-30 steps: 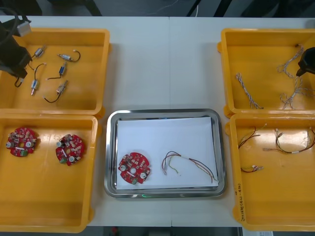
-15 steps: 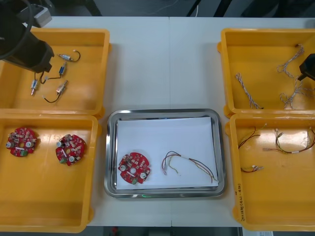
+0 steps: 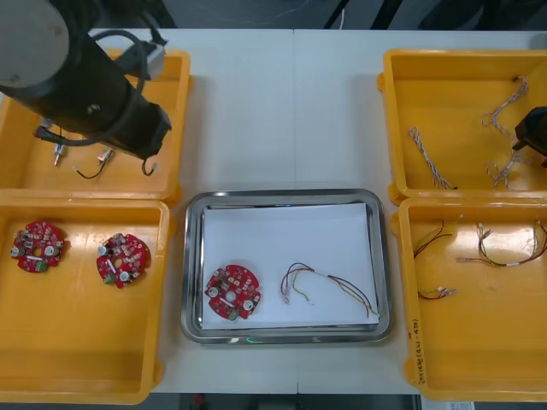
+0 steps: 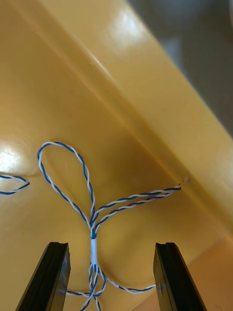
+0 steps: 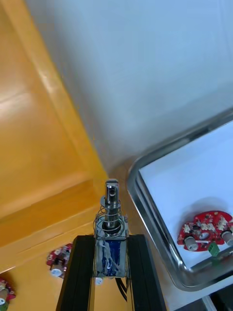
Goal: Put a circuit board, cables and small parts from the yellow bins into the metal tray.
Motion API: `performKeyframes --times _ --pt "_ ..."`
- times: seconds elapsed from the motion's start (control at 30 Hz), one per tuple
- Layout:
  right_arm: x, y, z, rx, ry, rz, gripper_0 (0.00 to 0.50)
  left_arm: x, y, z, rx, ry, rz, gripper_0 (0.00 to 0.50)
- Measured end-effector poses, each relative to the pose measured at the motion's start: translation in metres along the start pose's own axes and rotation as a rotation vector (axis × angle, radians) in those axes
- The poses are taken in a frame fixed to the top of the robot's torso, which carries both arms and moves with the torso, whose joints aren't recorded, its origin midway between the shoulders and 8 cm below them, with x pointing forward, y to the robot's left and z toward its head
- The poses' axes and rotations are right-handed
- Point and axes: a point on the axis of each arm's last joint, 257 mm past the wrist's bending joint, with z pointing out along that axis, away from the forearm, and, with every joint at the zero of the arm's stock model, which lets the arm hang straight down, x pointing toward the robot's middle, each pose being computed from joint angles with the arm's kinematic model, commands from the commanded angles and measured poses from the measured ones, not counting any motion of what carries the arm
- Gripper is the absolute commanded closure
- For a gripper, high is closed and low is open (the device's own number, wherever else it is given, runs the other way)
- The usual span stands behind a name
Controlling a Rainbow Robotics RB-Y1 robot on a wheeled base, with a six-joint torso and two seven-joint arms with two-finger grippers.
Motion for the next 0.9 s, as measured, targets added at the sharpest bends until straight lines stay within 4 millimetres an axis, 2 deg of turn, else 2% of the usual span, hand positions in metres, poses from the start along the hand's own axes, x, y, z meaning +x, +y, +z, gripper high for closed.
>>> performKeyframes --times 0.13,0.3,0.4,0.53,0.67,0.9 --pt "0.006 0.002 0.008 -0.010 0.004 0.004 0.000 0.019 -0.027 0.020 0.003 0.067 0.015 0.500" --pt "0.012 0.011 0.012 -0.030 0.007 0.009 0.000 0.043 -0.055 0.042 -0.009 0.144 -0.168 0.500" --pt "0.014 0.014 0.015 -0.037 0.008 0.008 0.000 0.047 -0.072 0.051 -0.001 0.155 -0.253 0.500" --pt "0.016 0.015 0.018 -0.046 0.006 0.010 0.000 0.049 -0.092 0.064 0.021 0.152 -0.217 0.500" --pt "0.017 0.016 0.024 -0.072 0.000 0.022 0.000 0.051 -0.102 0.082 0.022 0.162 -0.197 0.500" --pt "0.018 0.013 0.028 -0.075 -0.002 0.026 0.000 0.053 -0.105 0.113 0.007 0.163 -0.192 0.500"
